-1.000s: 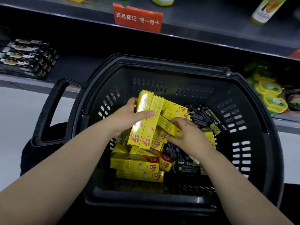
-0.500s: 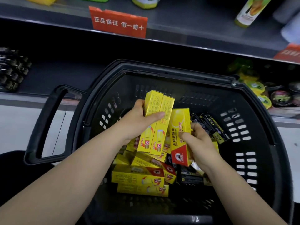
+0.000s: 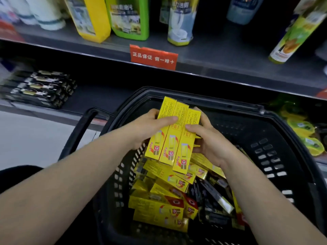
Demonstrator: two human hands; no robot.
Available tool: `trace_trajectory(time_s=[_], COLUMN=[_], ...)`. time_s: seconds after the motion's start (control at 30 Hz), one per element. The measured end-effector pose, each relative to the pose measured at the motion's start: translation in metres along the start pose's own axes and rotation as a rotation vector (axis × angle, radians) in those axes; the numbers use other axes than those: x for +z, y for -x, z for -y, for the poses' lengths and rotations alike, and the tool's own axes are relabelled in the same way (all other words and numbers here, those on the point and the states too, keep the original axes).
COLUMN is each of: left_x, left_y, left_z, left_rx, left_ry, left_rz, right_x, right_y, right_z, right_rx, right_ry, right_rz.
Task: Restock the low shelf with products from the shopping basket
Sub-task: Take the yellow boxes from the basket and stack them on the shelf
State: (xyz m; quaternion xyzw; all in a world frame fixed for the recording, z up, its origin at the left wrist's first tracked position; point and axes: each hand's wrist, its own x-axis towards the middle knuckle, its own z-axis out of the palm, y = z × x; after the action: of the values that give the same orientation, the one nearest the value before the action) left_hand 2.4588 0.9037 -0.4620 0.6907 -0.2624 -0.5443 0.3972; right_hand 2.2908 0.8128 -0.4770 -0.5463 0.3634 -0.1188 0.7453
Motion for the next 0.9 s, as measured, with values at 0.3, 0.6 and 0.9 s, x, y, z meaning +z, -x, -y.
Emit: trace_trajectory(time_s=[0.3, 0.6, 0.9], left_x=[-0.13, -0.277, -0.352], left_y=[0.037, 0.037, -0.016], left_z=[-0.025, 0.06, 0.163], left_rx=[-0.023, -0.186, -0.104], left_ry=[0.06, 0.462, 0.647], left_rz=[-0.101, -0.473, -0.768], right_x=[0.055, 0.188, 0.284], right_y=[-0.04, -0.153, -0.299], right_z=[0.046, 0.072, 0.025], right_rx=[-0.129, -0.262, -0.074], right_ry=[0.232, 0.647, 1.286], right_rz=[0.064, -0.061, 0.042])
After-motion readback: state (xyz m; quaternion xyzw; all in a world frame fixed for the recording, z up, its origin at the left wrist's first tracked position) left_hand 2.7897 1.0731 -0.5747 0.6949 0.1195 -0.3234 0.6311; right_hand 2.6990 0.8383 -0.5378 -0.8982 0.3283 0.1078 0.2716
